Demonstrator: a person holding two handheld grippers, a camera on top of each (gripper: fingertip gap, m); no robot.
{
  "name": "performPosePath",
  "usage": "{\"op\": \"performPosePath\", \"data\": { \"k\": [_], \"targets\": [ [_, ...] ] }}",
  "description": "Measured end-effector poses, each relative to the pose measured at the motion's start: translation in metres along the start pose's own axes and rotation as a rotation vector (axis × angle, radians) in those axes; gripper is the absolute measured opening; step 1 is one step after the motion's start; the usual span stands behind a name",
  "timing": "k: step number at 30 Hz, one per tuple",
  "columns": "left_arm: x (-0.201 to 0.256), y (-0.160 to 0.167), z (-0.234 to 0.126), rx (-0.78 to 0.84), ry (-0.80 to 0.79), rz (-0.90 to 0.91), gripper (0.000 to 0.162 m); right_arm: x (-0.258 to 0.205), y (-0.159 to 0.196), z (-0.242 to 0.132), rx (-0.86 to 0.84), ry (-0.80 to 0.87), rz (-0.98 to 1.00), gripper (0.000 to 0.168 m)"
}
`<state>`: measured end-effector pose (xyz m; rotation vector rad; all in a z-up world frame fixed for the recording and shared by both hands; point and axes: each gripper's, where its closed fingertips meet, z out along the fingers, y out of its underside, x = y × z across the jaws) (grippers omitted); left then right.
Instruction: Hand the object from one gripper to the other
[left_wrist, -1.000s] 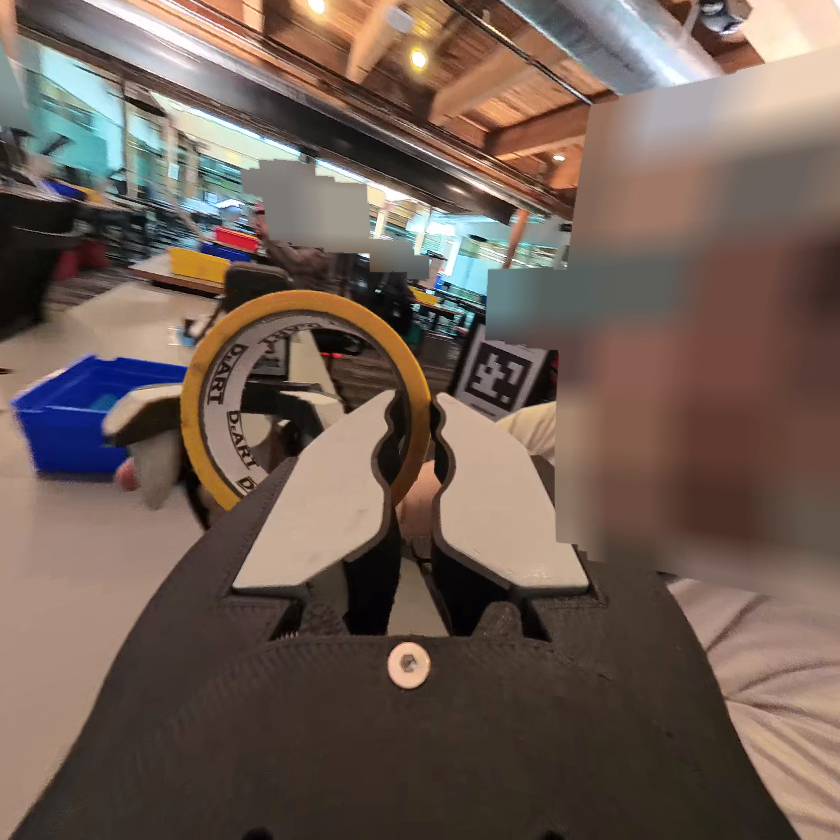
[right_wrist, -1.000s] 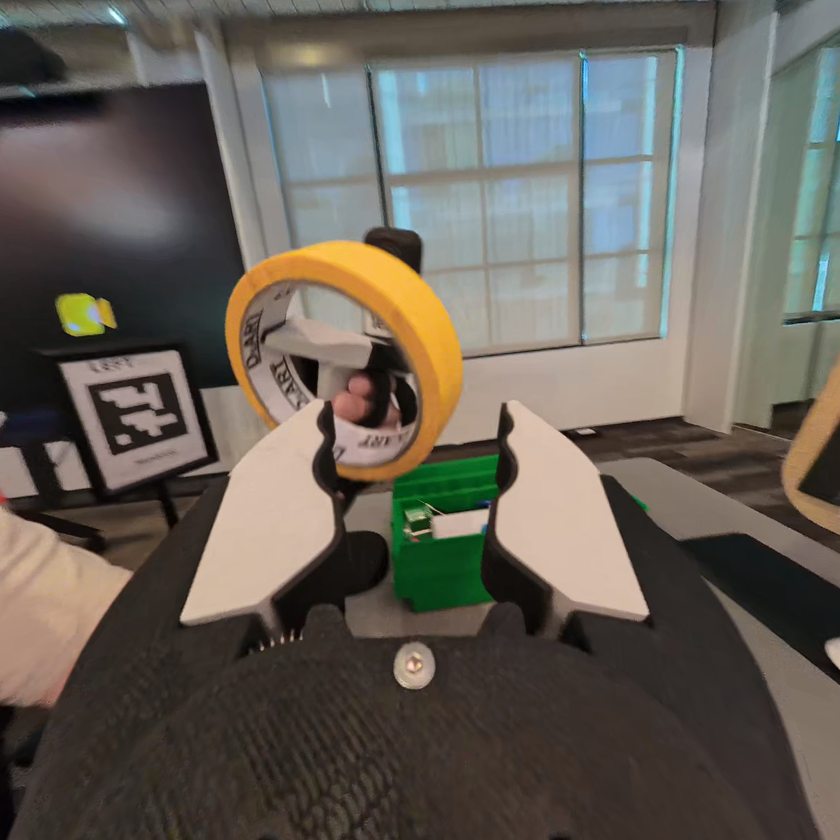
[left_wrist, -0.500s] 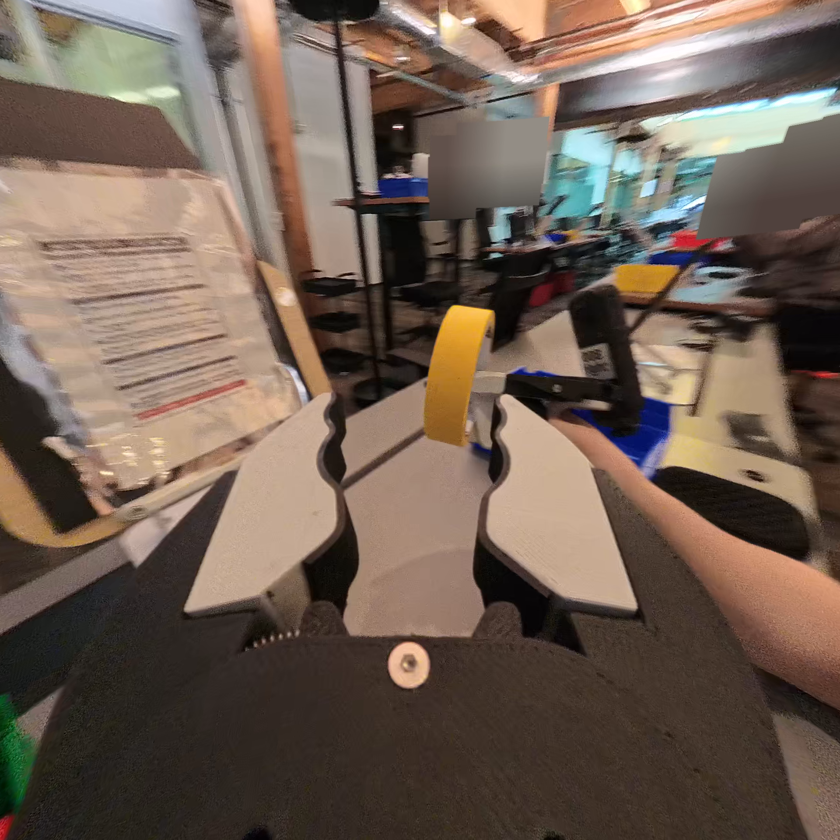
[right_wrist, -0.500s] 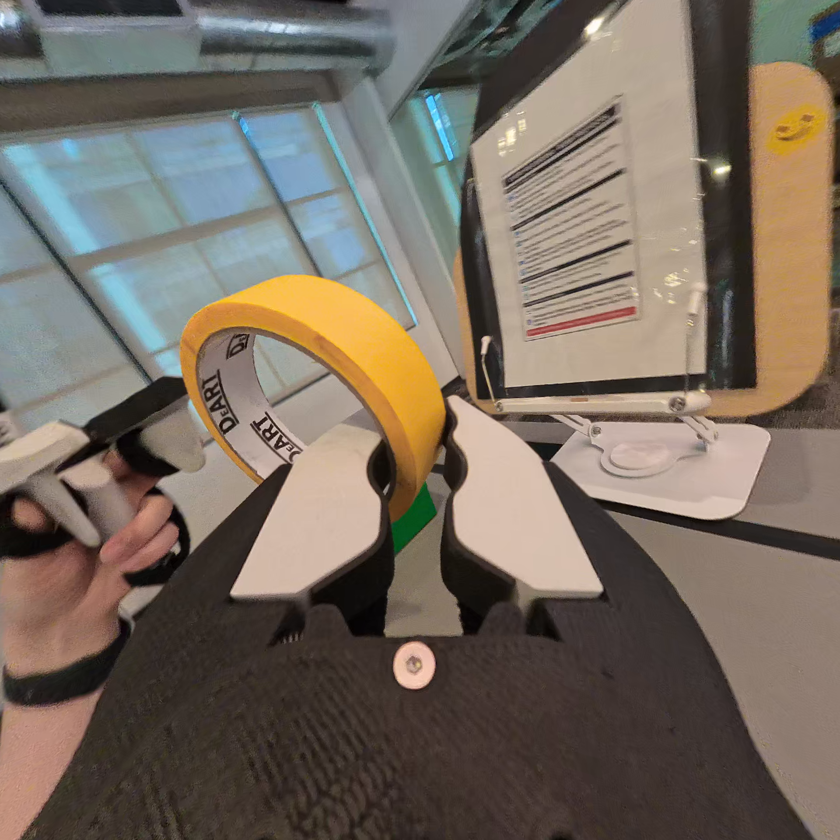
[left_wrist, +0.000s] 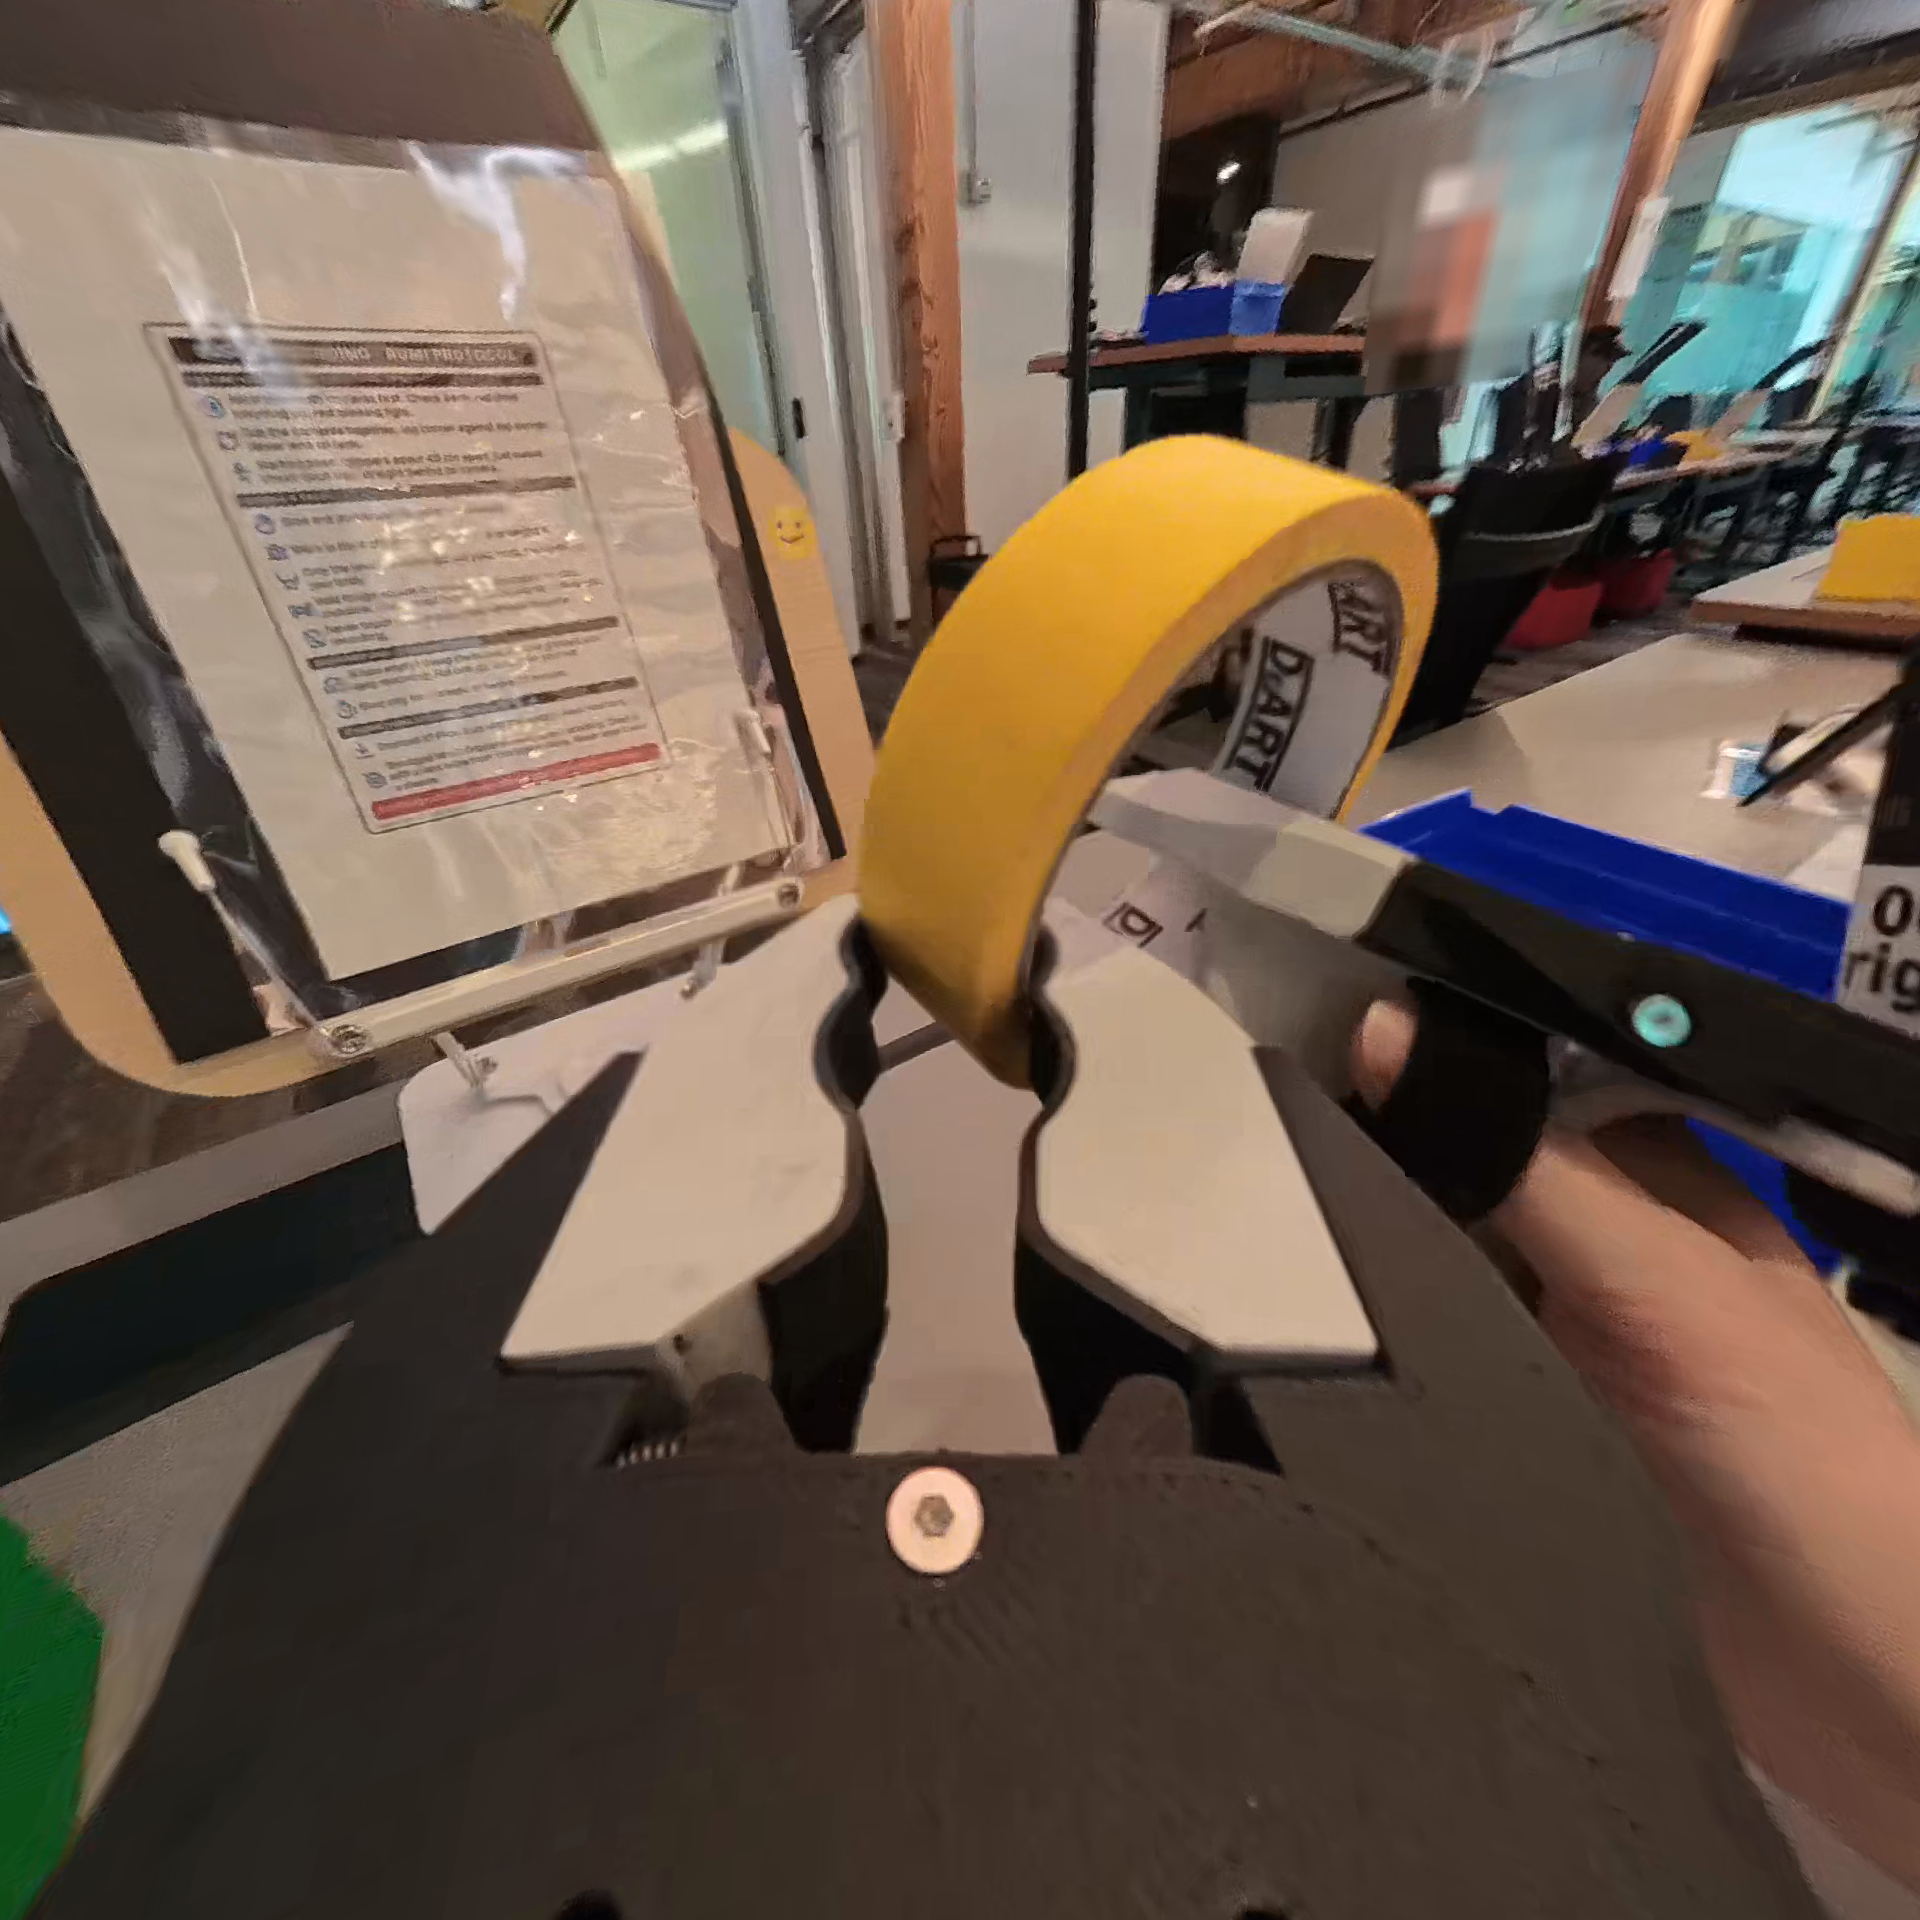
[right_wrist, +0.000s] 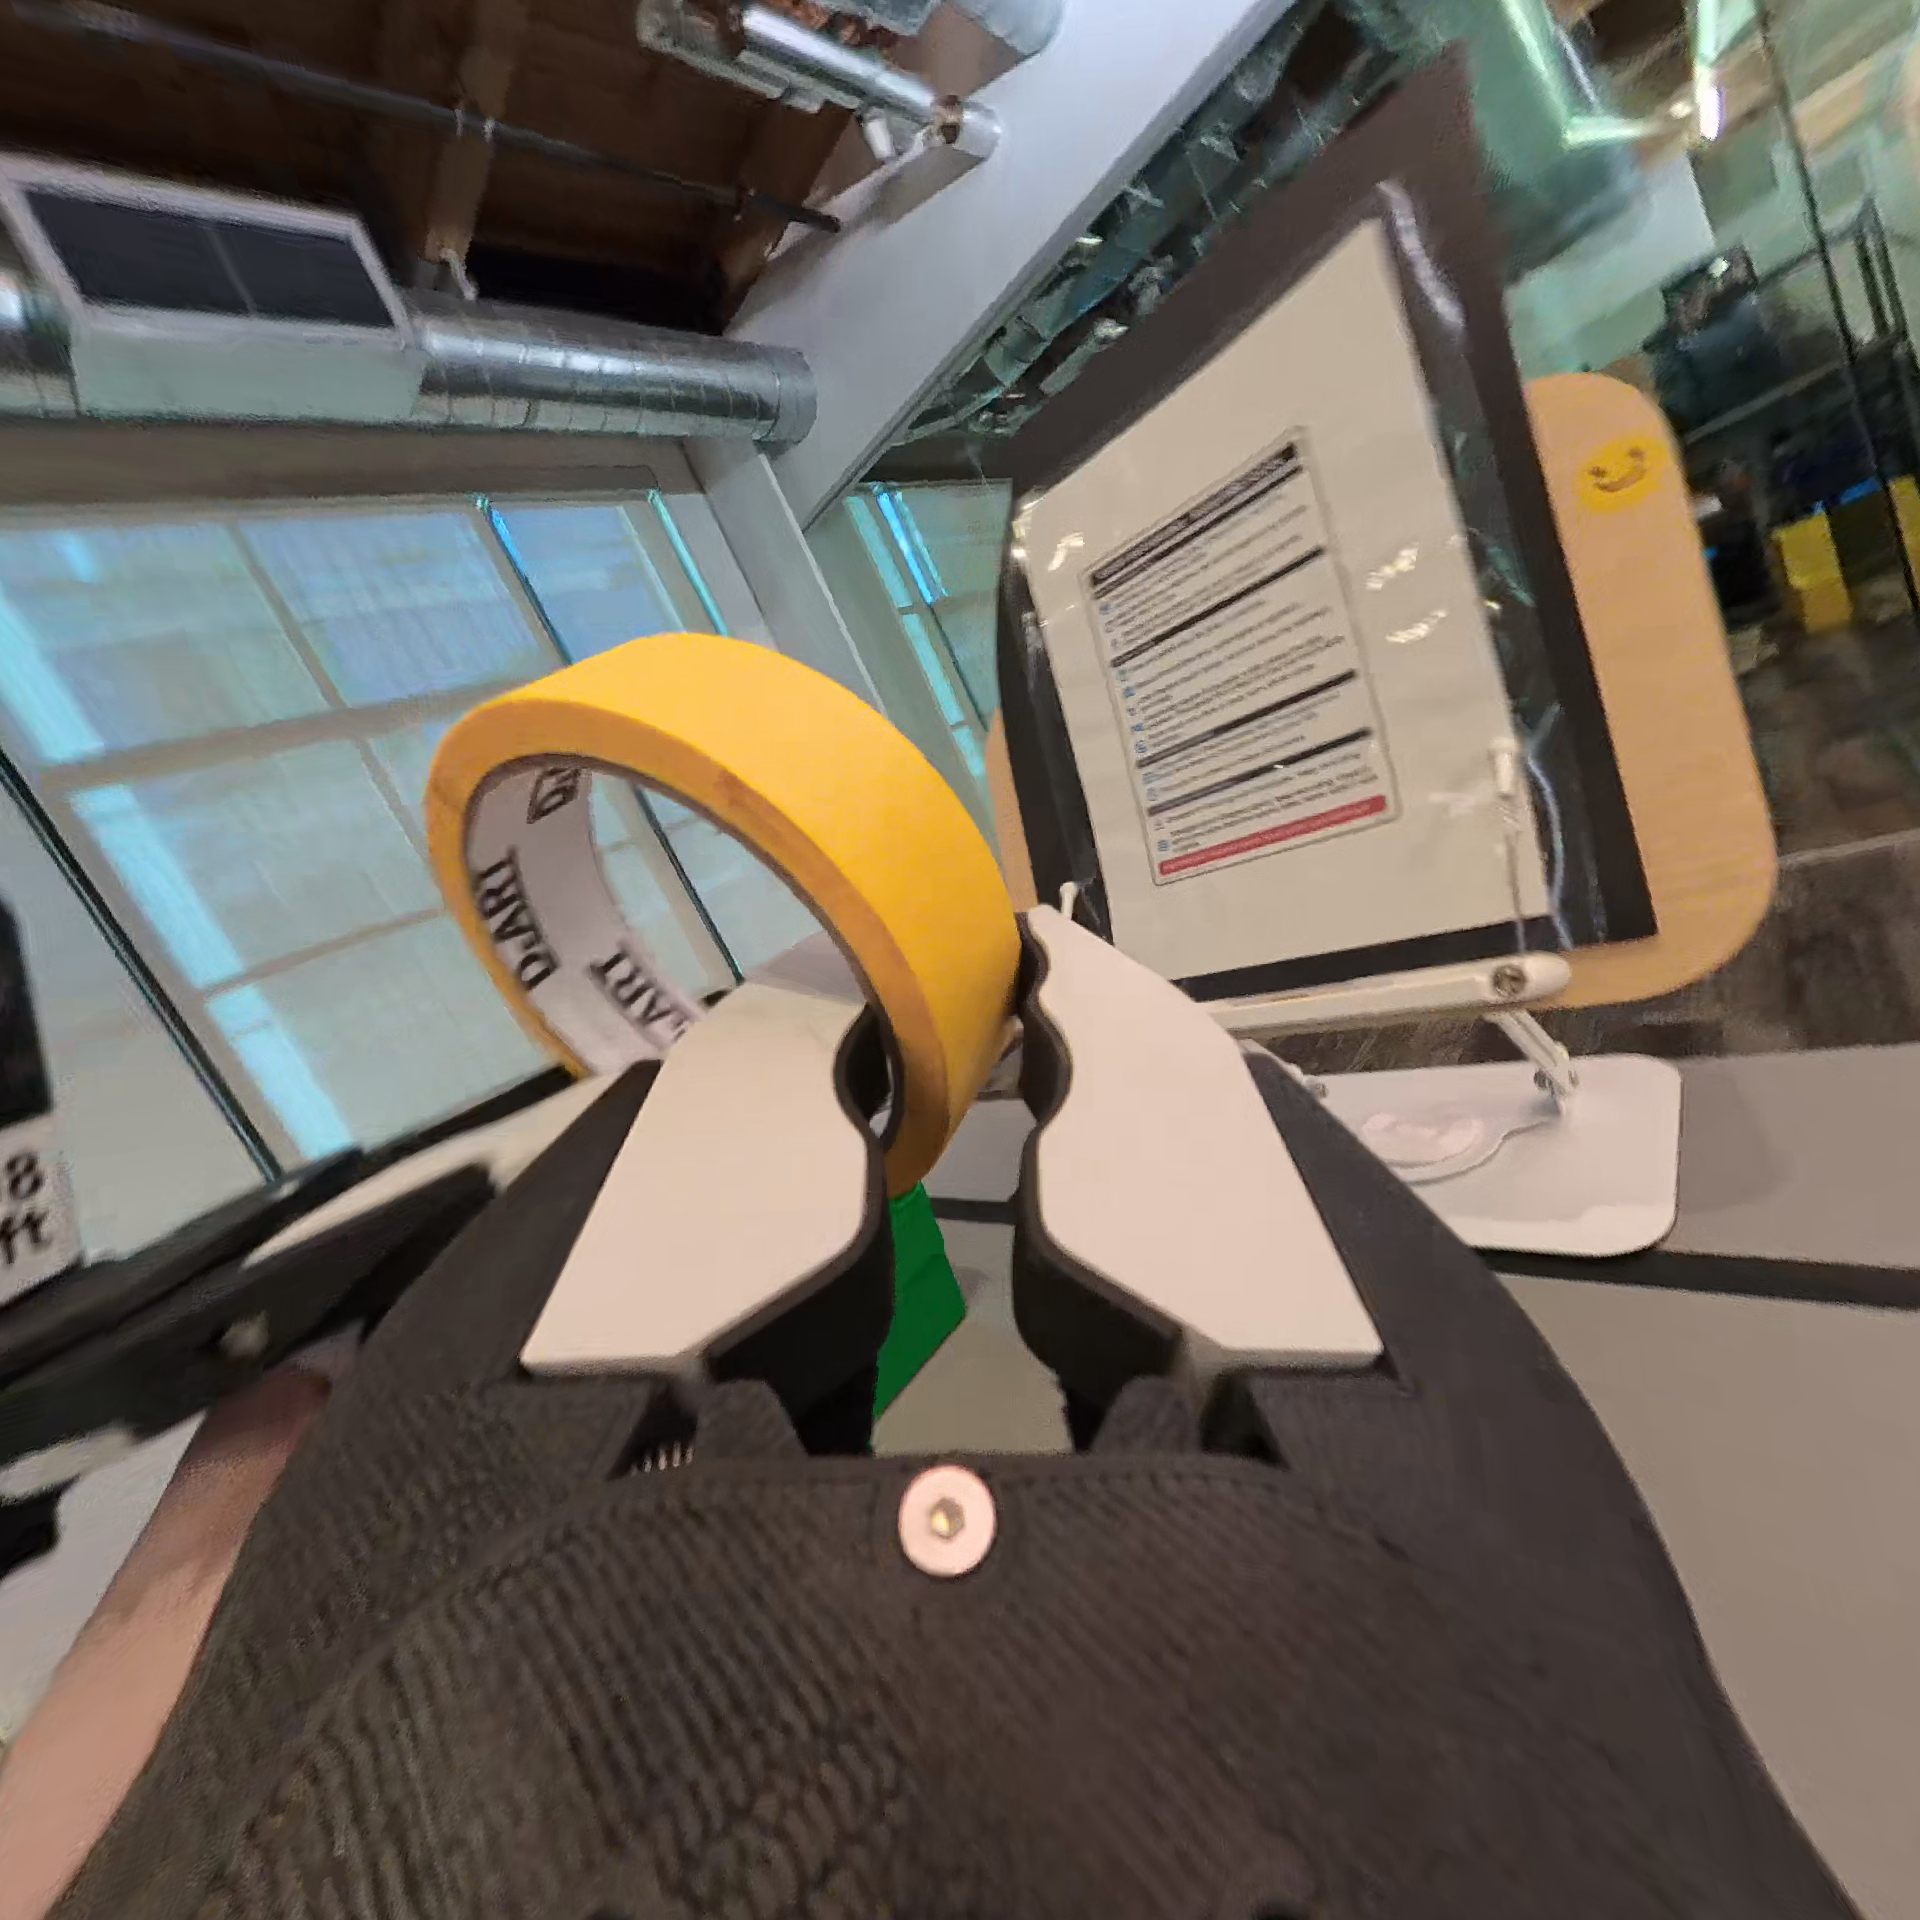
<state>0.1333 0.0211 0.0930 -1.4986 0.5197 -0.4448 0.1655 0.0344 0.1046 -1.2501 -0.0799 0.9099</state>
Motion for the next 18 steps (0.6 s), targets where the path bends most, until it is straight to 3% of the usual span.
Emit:
{"op": "performPosePath", "data": {
  "k": [1, 5, 8, 11, 13, 15, 18],
  "targets": [
    [-0.007, -0.004, -0.002, 0.019, -0.003, -0.006, 0.023, -0.009, 0.003, 0.002, -0.012, -0.024, -0.041, 0.033],
    [-0.041, -0.021, -0.019, 0.043, 0.006, -0.021, 0.022, -0.048, 0.012, 0.007, -0.053, -0.168, -0.176, 0.06],
    [-0.055, -0.035, -0.039, 0.077, 0.111, -0.023, 0.018, -0.067, 0.008, 0.005, -0.033, -0.256, -0.337, 0.084],
    [-0.069, -0.042, -0.054, 0.088, 0.141, -0.082, 0.013, -0.1, 0.015, -0.005, -0.103, -0.494, -0.415, 0.07],
    [-0.066, -0.049, -0.065, 0.116, 0.231, -0.106, 0.01, -0.118, 0.028, -0.02, -0.232, -0.684, -0.423, 0.07],
    [-0.065, -0.054, -0.073, 0.125, 0.301, -0.147, 0.01, -0.133, 0.035, -0.042, -0.362, -0.87, -0.357, 0.072],
    [-0.04, -0.059, -0.09, 0.137, 0.539, -0.176, 0.01, -0.147, 0.027, -0.066, -0.396, -1.061, -0.213, 0.067]
  ]
}}
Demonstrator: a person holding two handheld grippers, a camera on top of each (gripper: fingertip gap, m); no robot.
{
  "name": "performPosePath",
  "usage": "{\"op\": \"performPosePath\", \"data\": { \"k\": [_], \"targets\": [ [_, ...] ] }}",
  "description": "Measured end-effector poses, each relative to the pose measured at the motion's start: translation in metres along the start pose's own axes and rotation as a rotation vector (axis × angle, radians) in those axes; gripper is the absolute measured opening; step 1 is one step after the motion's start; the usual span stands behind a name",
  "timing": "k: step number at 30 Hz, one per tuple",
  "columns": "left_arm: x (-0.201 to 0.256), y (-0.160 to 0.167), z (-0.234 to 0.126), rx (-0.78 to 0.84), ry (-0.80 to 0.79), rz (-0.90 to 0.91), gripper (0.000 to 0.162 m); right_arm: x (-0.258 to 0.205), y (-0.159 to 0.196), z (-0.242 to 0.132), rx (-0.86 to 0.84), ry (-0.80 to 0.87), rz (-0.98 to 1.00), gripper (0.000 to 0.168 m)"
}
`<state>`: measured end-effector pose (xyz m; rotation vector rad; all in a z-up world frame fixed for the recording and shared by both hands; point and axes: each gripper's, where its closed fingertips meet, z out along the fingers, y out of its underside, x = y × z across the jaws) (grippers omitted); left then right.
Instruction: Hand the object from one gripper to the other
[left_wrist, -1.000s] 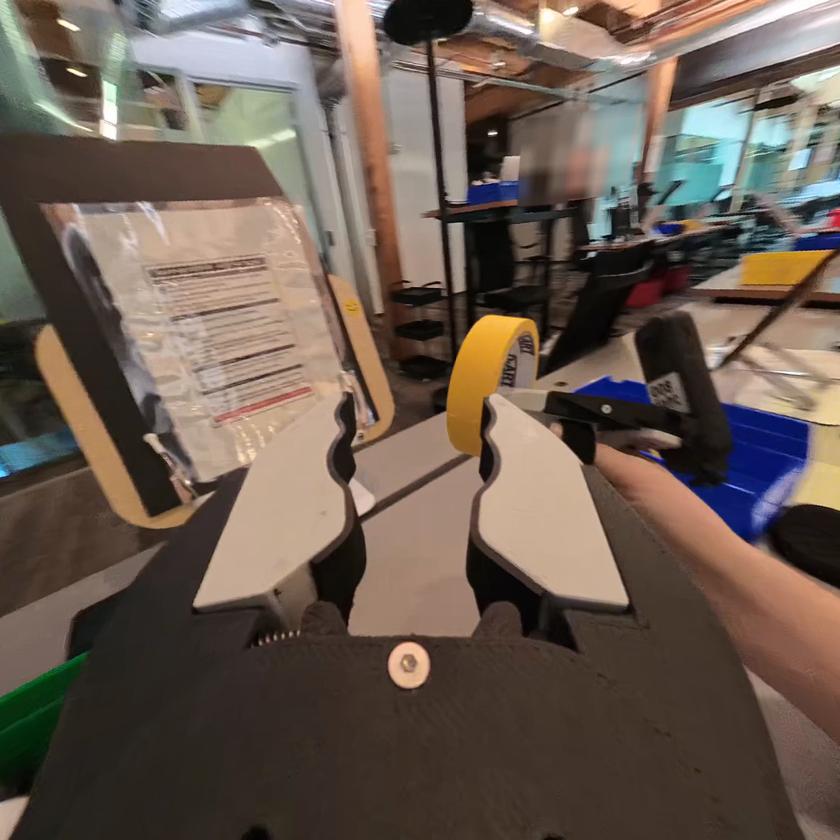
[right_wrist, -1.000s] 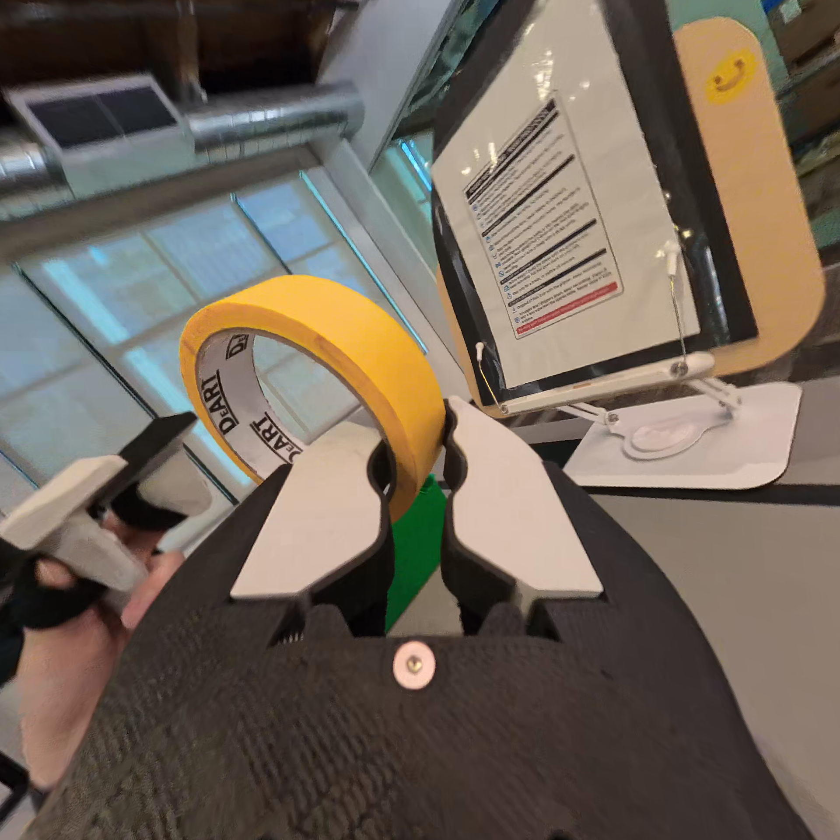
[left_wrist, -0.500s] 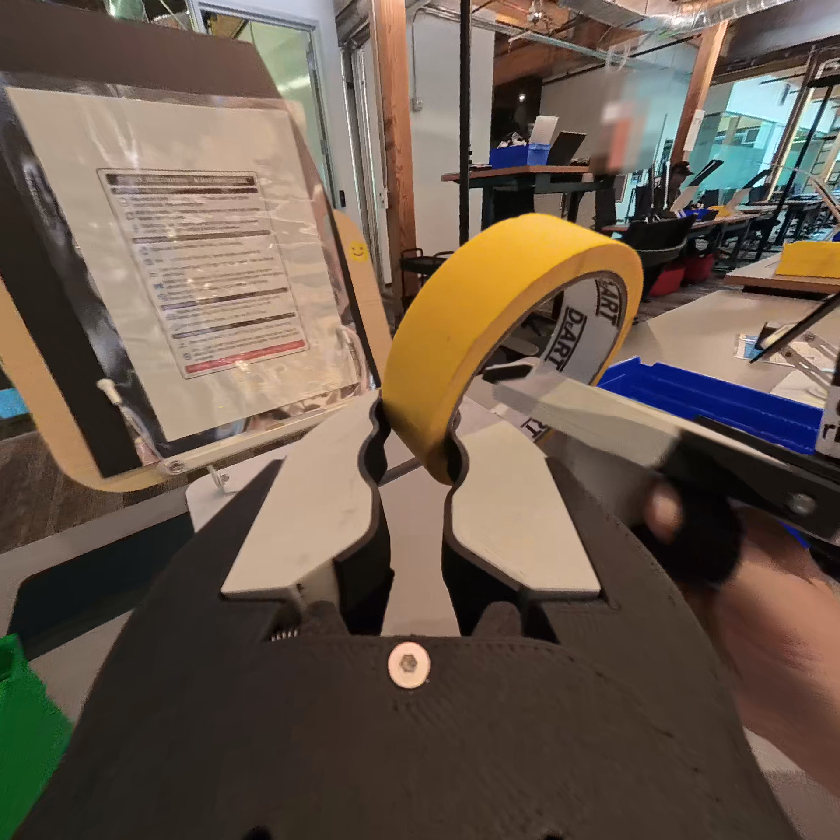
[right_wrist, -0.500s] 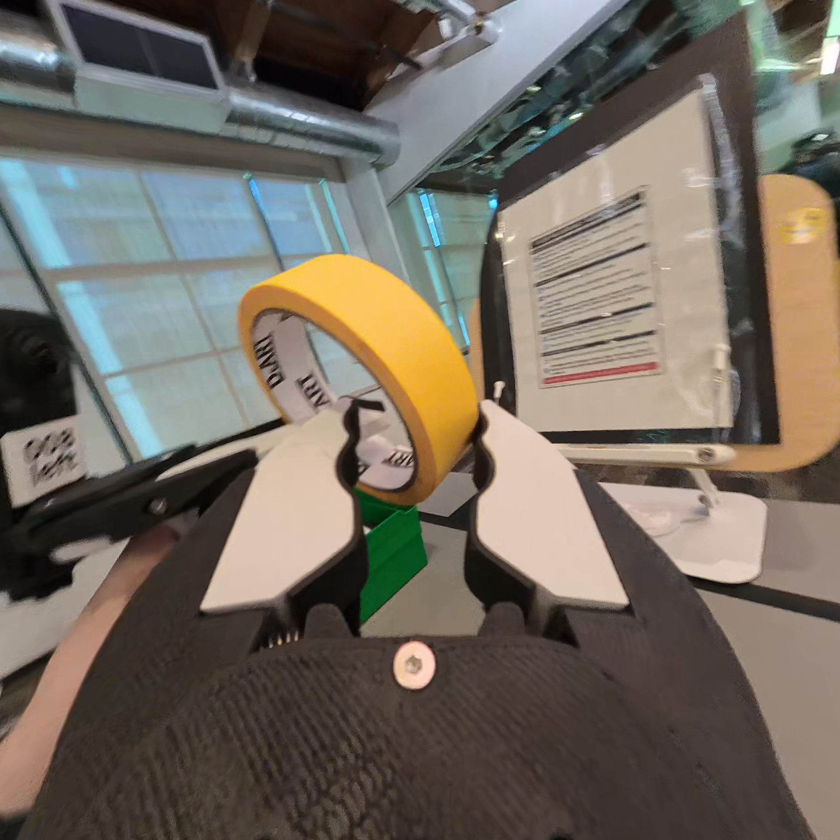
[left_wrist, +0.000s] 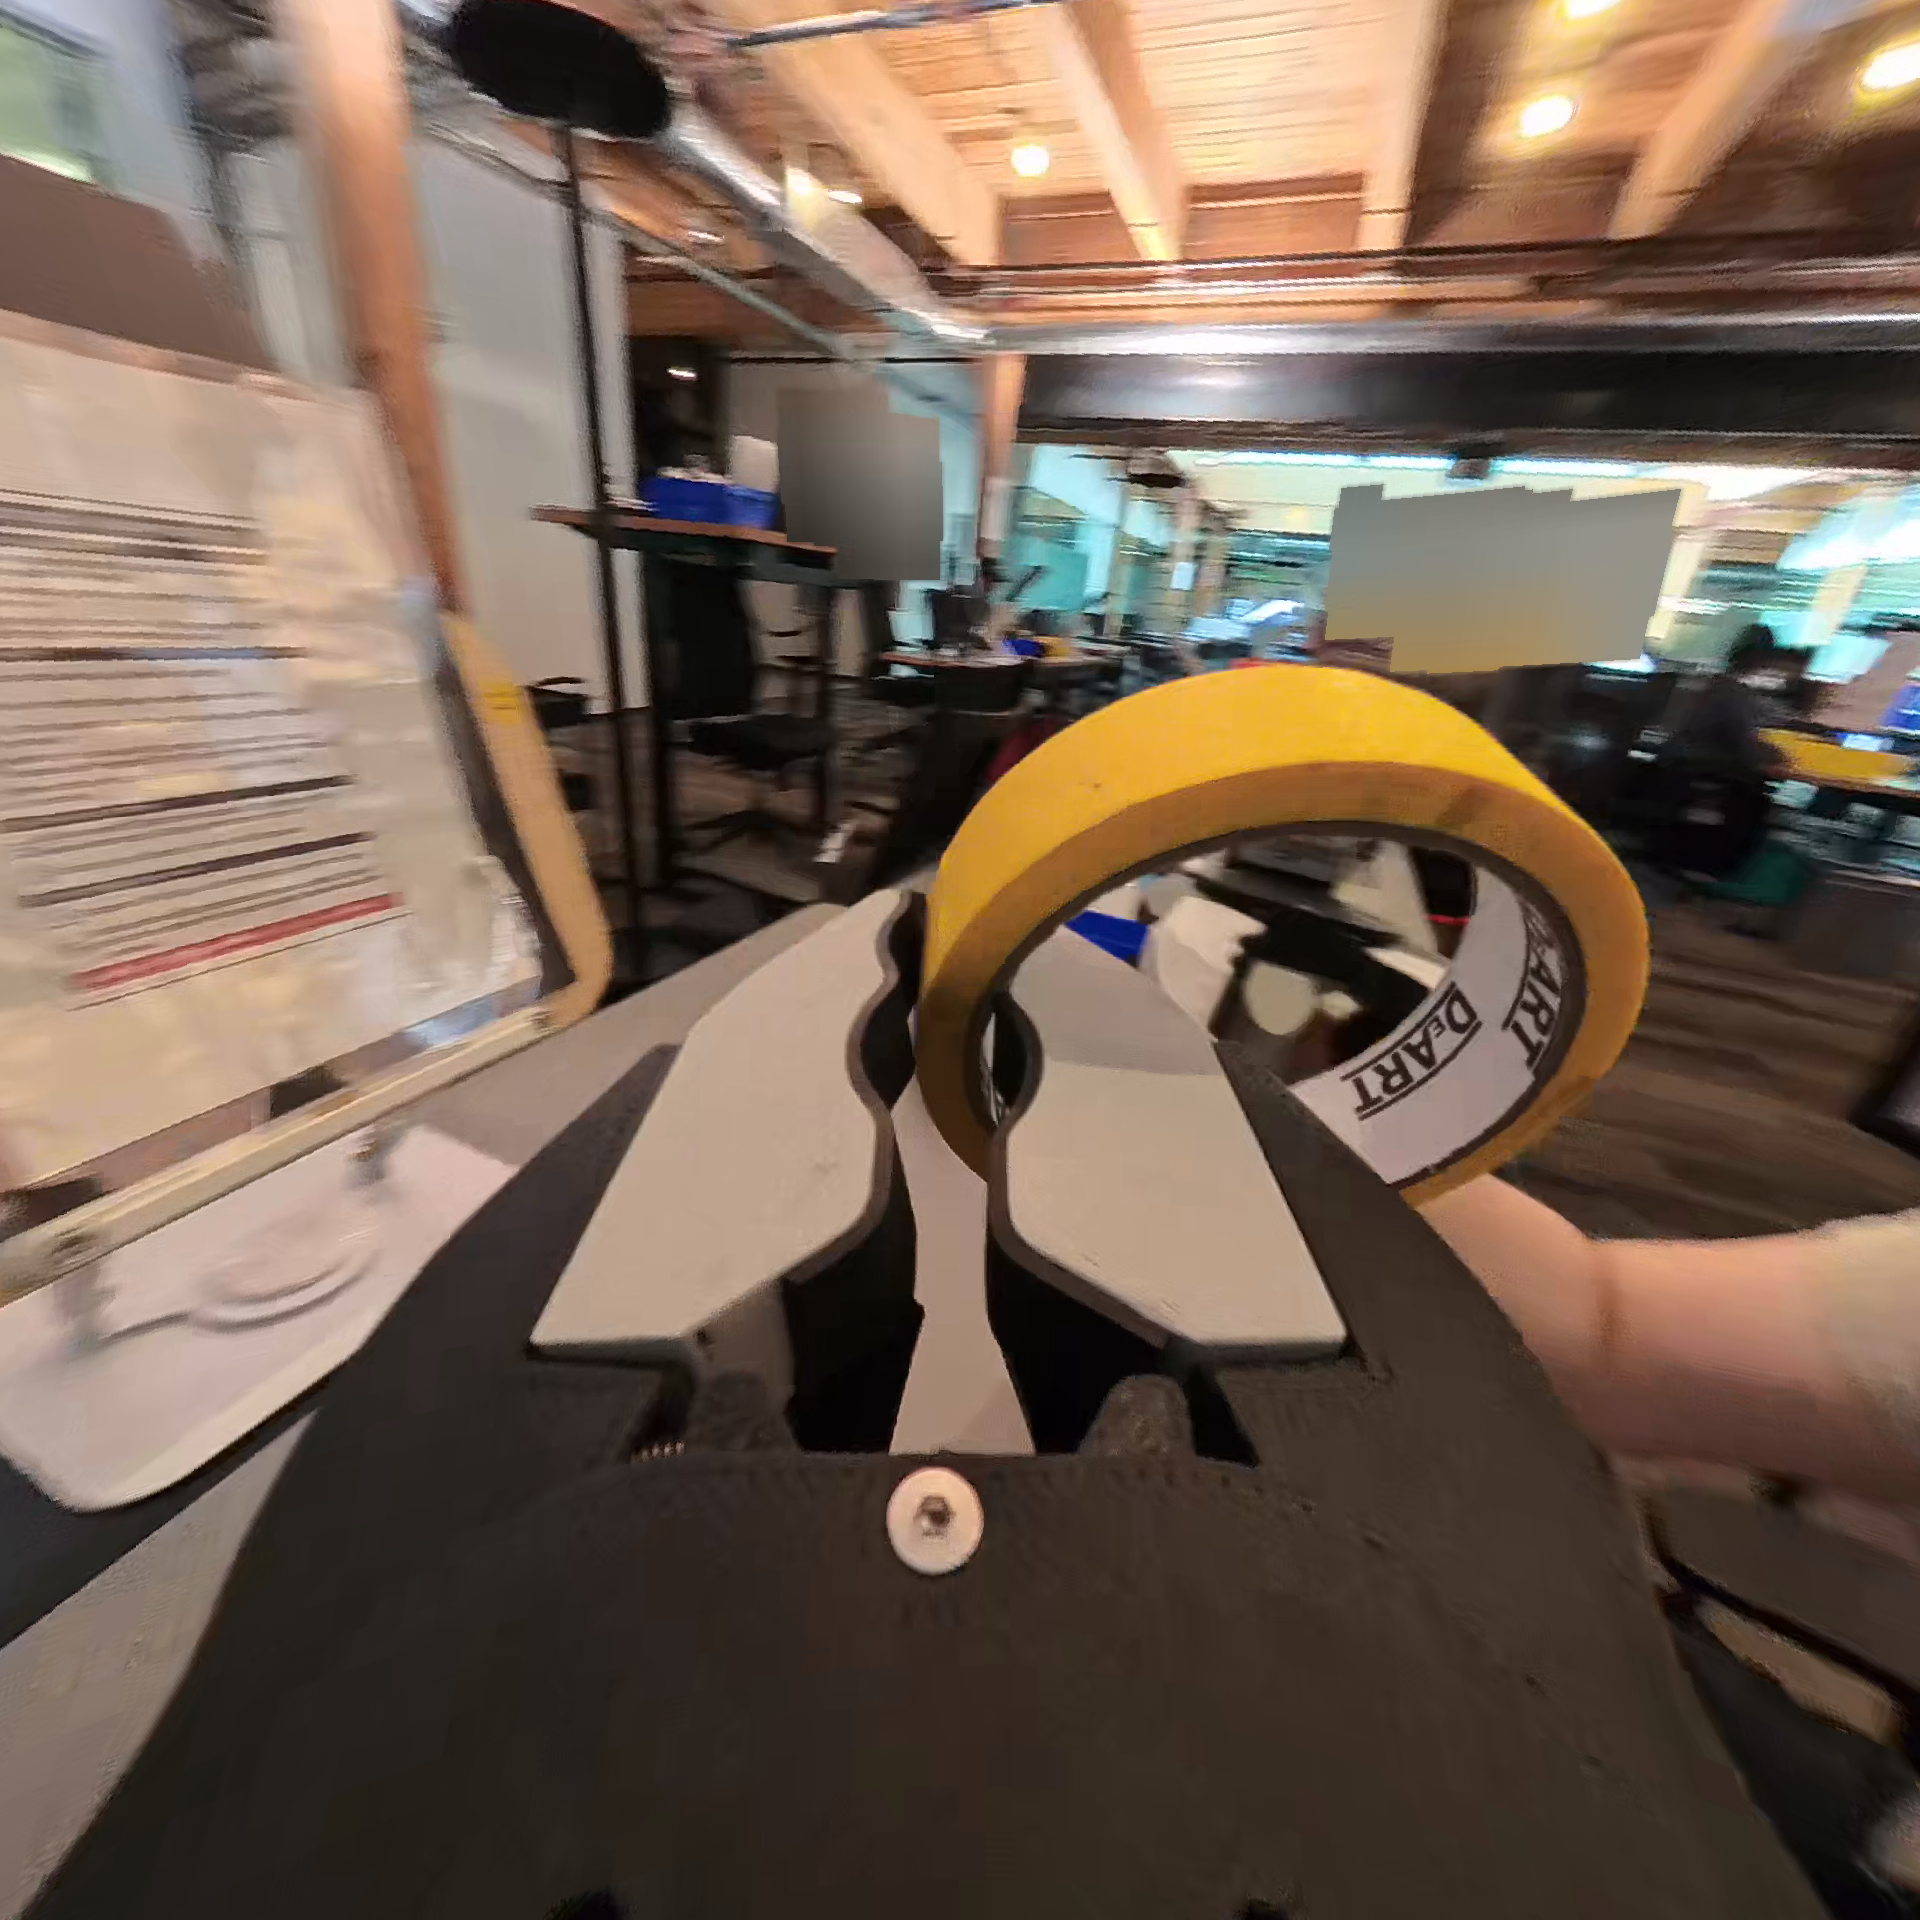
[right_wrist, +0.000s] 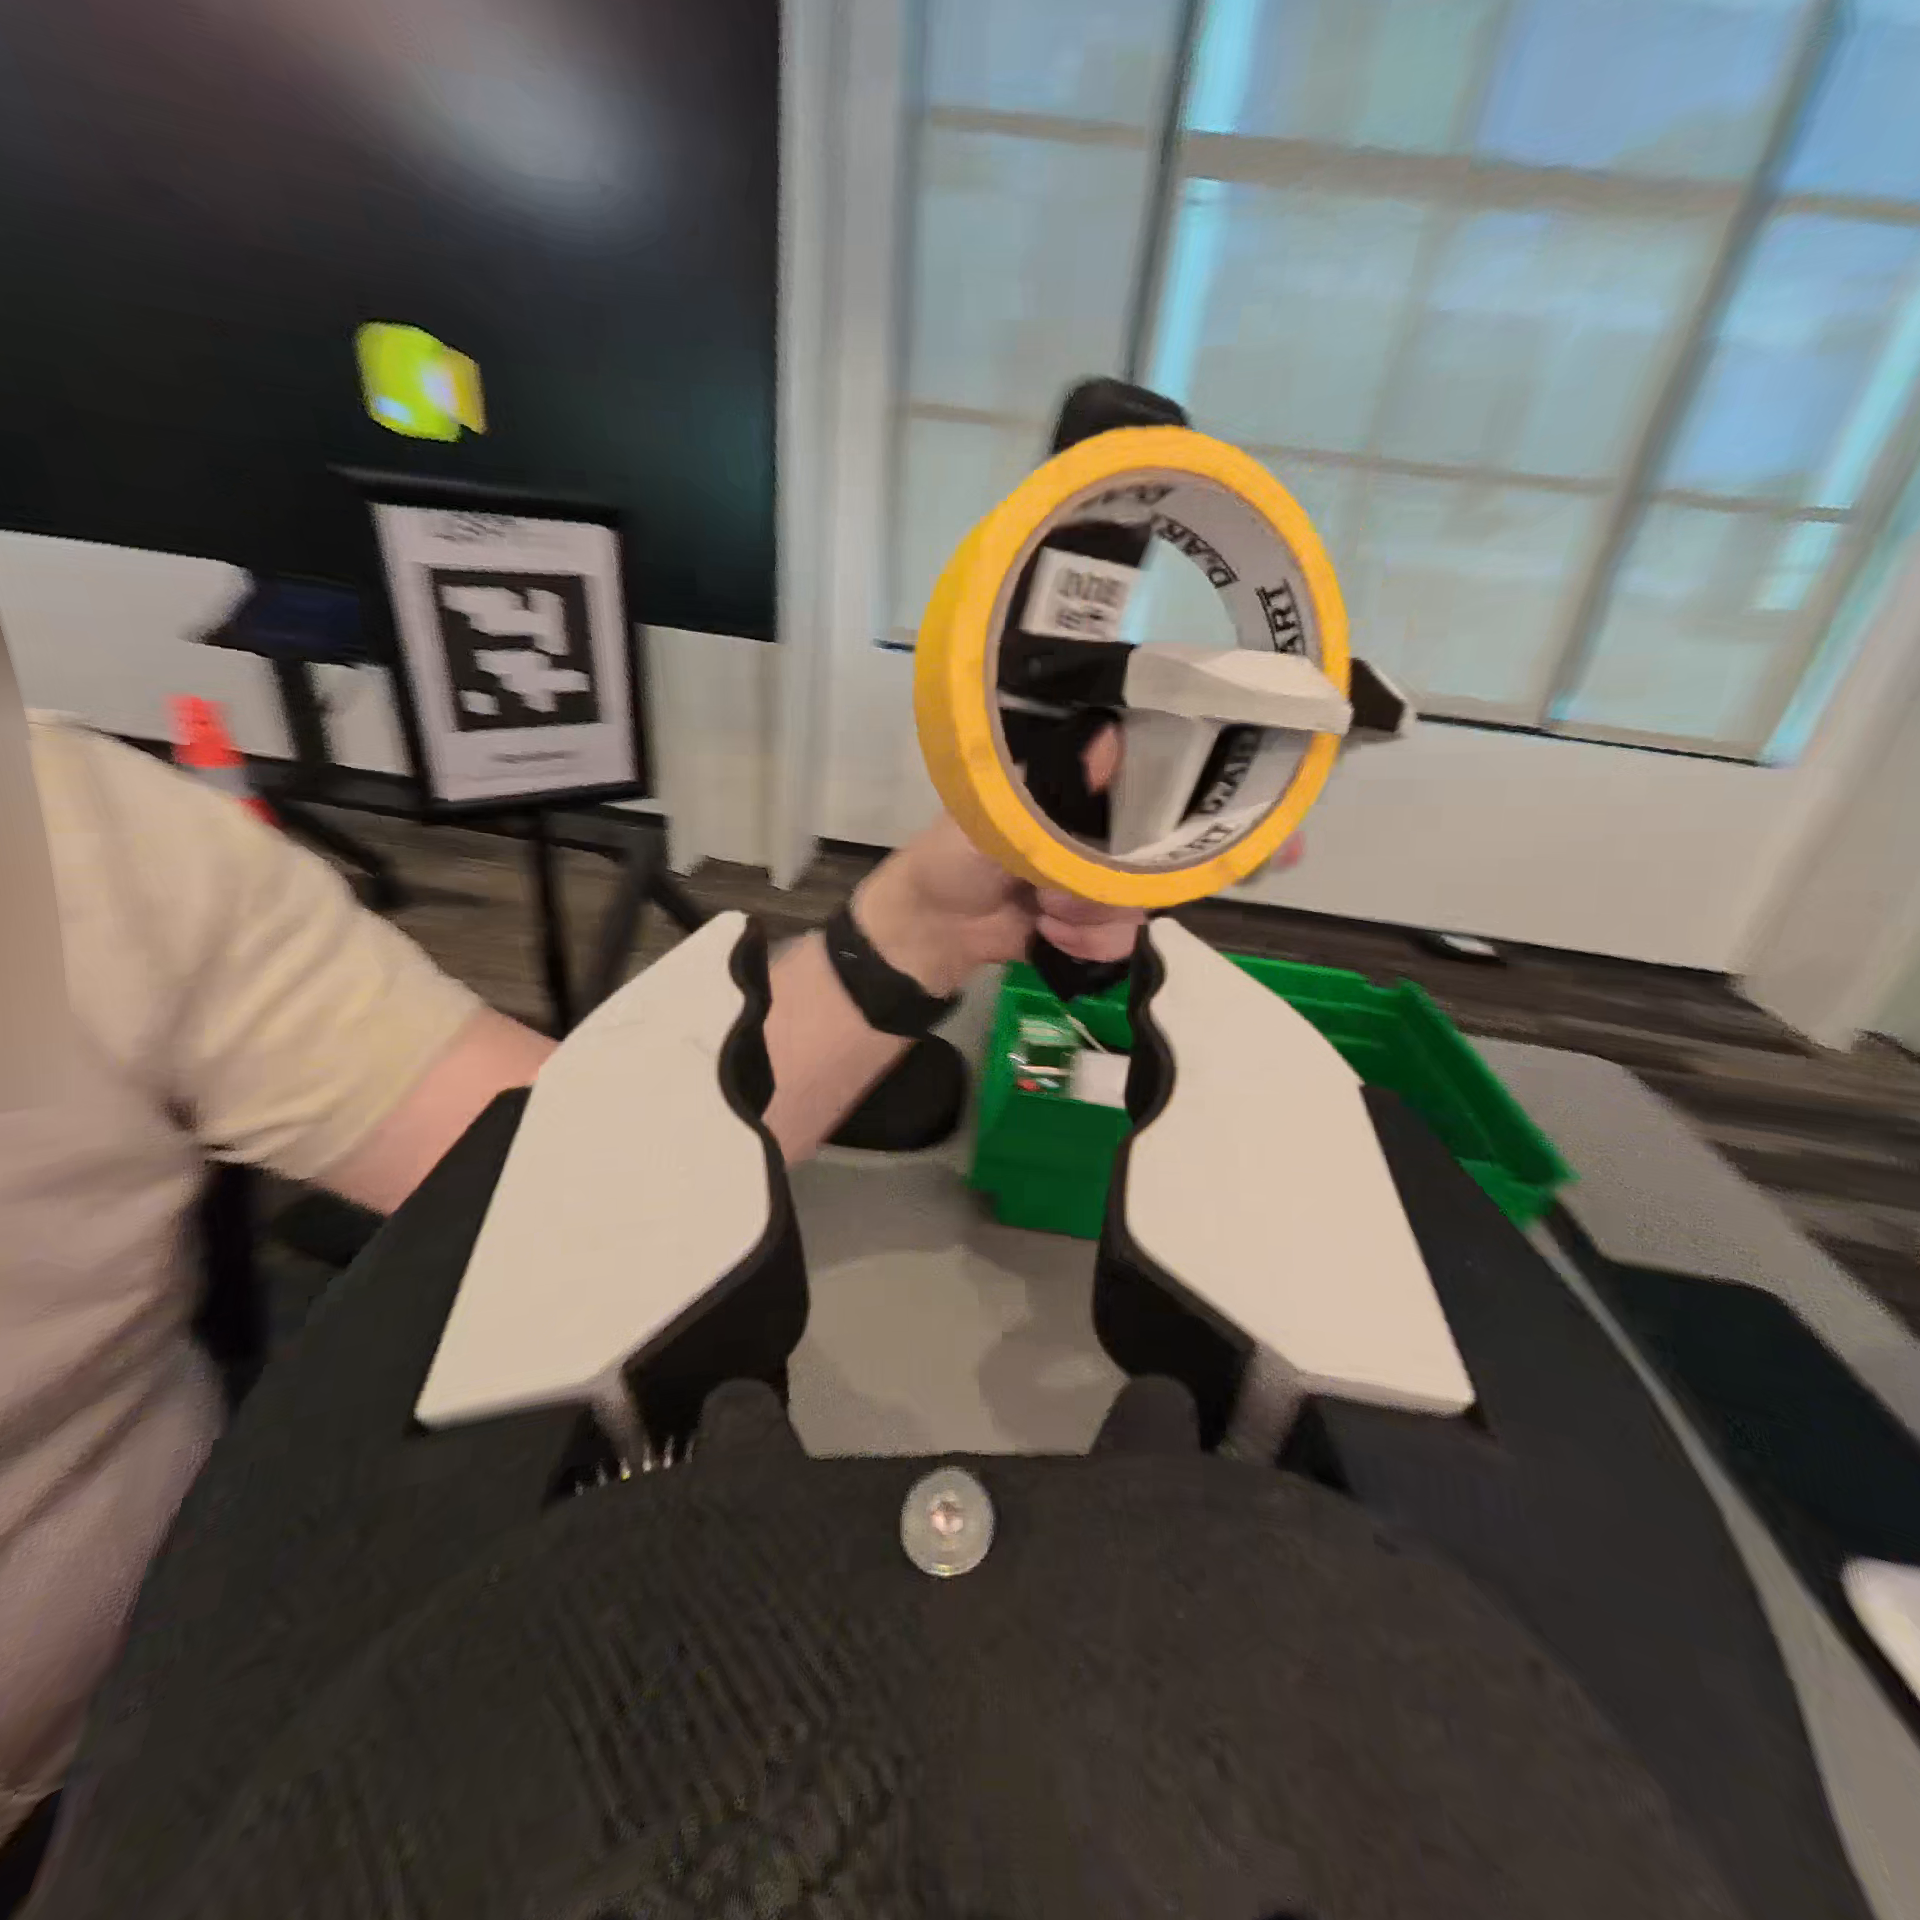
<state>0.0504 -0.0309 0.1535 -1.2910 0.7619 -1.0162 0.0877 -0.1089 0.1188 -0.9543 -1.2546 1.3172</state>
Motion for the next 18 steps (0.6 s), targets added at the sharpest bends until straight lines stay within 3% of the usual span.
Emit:
{"op": "performPosePath", "data": {
  "k": [5, 10, 13, 15, 16, 18],
  "targets": [
    [0.016, 0.027, 0.01, -0.17, 0.067, 0.075, 0.01, -0.015, -0.013, 0.006, 0.092, -0.123, 0.141, 0.063],
    [0.019, 0.057, 0.029, -0.318, 0.039, 0.202, 0.01, -0.016, 0.002, 0.021, -0.045, -0.083, 0.175, 0.054],
    [0.018, 0.066, 0.035, -0.342, 0.015, 0.268, 0.023, -0.015, 0.006, 0.018, -0.11, -0.079, 0.259, 0.016],
    [0.011, 0.059, 0.035, -0.3, -0.047, 0.212, 0.032, -0.01, 0.005, 0.016, -0.108, -0.053, 0.252, 0.014],
    [0.01, 0.057, 0.033, -0.286, -0.041, 0.155, 0.037, -0.008, 0.004, 0.014, -0.099, -0.035, 0.179, 0.012],
    [0.016, 0.061, 0.024, -0.32, 0.052, -0.031, 0.062, -0.007, 0.001, 0.009, -0.098, 0.02, -0.074, 0.01]
  ]
}}
